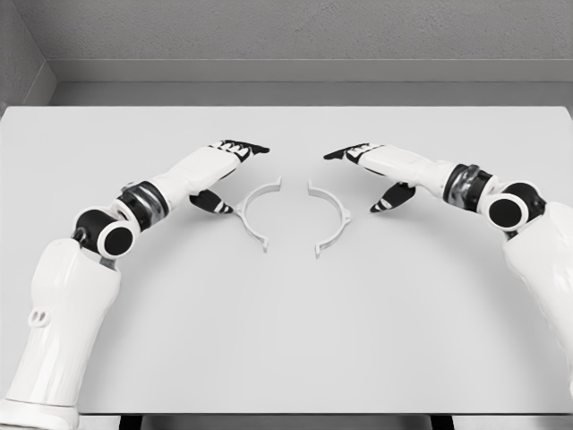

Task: Assemble PVC drainage pipe clamps

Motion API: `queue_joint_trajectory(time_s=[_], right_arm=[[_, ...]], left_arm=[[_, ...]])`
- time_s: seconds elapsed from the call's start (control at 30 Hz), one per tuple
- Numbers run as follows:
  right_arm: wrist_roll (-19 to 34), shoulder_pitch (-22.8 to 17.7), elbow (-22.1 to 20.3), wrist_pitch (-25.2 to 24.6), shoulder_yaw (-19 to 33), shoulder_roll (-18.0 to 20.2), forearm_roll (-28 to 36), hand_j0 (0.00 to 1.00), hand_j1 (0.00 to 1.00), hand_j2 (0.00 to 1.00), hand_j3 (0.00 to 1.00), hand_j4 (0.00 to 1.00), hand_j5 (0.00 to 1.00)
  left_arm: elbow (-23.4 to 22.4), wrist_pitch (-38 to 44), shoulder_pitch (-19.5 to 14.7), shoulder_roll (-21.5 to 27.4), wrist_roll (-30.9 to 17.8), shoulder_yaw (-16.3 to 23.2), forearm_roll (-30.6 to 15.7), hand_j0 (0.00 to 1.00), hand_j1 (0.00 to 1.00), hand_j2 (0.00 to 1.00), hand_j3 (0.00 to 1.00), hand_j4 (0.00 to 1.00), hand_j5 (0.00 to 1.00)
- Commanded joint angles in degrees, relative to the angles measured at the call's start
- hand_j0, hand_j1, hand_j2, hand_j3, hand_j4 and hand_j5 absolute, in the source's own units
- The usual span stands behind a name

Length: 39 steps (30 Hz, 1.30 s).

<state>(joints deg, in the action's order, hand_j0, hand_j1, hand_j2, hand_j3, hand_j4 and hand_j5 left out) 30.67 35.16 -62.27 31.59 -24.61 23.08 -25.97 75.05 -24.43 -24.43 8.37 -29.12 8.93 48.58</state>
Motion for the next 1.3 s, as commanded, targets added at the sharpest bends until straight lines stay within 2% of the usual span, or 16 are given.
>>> queue_joint_trajectory(time_s=[0.0, 0.27, 0.5, 0.6, 0.67, 0.73, 1.27], right_arm=[[-0.09, 0.09, 0.04, -0.38, 0.09, 0.21, 0.39, 1.0, 1.0, 1.0, 1.0, 1.0, 1.0], [0.0, 0.79, 0.48, 0.06, 0.09, 2.41, 0.74, 1.0, 1.0, 1.0, 1.0, 1.0, 1.0], [-0.26, 0.97, -0.4, 0.23, 0.18, 3.37, 1.36, 1.0, 1.0, 1.0, 1.0, 1.0, 1.0], [-0.17, 0.35, -5.32, 0.14, 0.18, 5.31, 1.27, 1.0, 1.0, 1.0, 1.0, 1.0, 1.0], [-0.17, 0.35, -5.5, 0.14, 0.18, 5.4, 1.27, 1.0, 1.0, 1.0, 1.0, 1.0, 1.0], [-0.09, 0.62, -5.58, 0.06, 0.09, 7.15, 1.18, 1.0, 1.0, 1.0, 1.0, 1.0, 1.0], [0.0, 0.97, -5.59, -0.21, 0.18, 8.65, 0.83, 1.0, 1.0, 1.0, 1.0, 1.0, 1.0]], left_arm=[[-0.34, 0.17, 0.0, 0.16, 0.03, -0.23, -0.32, 1.0, 1.0, 1.0, 1.0, 1.0, 1.0], [-3.24, 0.17, -1.58, -0.19, 0.03, -0.31, -0.32, 1.0, 1.0, 1.0, 1.0, 1.0, 1.0], [-3.24, 0.78, -1.85, -0.81, 0.12, 0.21, -0.32, 1.0, 1.0, 1.0, 1.0, 1.0, 1.0], [-3.24, 0.78, -2.02, -1.51, 0.03, 0.3, -0.32, 1.0, 1.0, 1.0, 1.0, 1.0, 1.0], [-3.15, 0.87, -2.11, -1.69, 0.12, 0.3, -0.32, 1.0, 1.0, 1.0, 1.0, 1.0, 1.0], [-3.15, 0.87, -2.11, -2.3, 0.12, 0.39, -0.32, 1.0, 1.0, 1.0, 1.0, 1.0, 1.0], [-2.36, 0.78, -2.02, -3.8, 0.03, 1.71, -0.24, 1.0, 1.0, 1.0, 1.0, 1.0, 1.0]])
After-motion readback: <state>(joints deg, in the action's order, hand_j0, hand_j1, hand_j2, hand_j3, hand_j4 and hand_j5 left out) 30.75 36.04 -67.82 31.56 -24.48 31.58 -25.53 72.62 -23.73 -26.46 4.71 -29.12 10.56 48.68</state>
